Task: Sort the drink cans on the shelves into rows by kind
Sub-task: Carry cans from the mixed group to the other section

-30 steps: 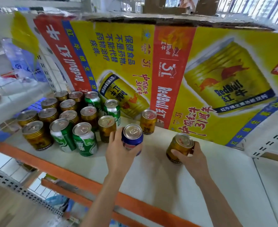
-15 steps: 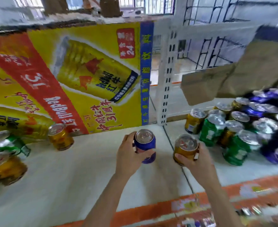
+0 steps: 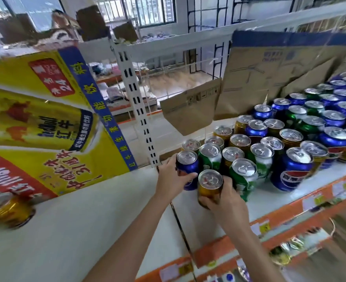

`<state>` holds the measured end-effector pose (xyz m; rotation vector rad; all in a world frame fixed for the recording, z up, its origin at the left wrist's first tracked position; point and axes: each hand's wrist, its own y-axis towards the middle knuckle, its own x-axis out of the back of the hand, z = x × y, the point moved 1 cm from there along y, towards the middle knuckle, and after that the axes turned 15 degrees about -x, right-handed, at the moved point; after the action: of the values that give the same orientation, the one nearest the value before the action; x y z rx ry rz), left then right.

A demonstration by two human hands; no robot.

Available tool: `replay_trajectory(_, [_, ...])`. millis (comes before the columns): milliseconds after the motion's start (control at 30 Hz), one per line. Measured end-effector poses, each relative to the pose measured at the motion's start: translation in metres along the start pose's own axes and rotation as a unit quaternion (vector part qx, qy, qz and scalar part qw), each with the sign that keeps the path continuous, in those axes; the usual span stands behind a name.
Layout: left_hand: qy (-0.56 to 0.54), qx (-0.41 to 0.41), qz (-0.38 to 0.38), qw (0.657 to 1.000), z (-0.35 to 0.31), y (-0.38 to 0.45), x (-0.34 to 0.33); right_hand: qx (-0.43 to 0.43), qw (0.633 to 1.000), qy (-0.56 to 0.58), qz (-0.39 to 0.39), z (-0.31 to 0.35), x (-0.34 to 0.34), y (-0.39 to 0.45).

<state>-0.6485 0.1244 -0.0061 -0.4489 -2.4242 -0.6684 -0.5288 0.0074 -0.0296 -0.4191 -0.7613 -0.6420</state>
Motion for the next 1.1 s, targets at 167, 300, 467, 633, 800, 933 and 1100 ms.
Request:
replay_trajectory(167, [0.009, 0.005, 0.009, 1.000, 0.003, 0.004, -0.003, 0.011, 0.999, -0.035, -0.001, 0.004, 0.004, 0.004])
replay_trajectory(300, [0.017, 0.000, -0.002, 1.000, 0.002, -0.003, -0.004, 0.024, 0.997, -0.067, 0.016, 0.006, 0.008, 0.007])
replay_trajectory(467, [0.085, 0.014, 0.027, 0.996, 0.005, -0.038, 0.012, 0.066, 0.995, -0.070, -0.003, 0.008, 0.028, -0.011])
replay_trajectory(633, [0.170, 0.006, 0.091, 0.981, 0.022, -0.095, 0.058, 0.143, 0.989, -0.011, -0.032, 0.025, 0.023, -0.040])
replay_trajectory(800, [0.228, 0.072, 0.040, 0.970, 0.048, -0.147, 0.130, 0.248, 0.965, -0.017, 0.079, 0.063, -0.025, -0.062])
replay_trajectory(933, [0.255, 0.148, -0.043, 0.955, 0.067, -0.195, 0.190, 0.323, 0.931, -0.052, 0.165, 0.107, -0.072, -0.091])
replay_trajectory(1100, [0.255, 0.254, -0.153, 0.920, 0.088, -0.271, 0.251, 0.393, 0.873, -0.061, 0.282, 0.161, -0.134, -0.141])
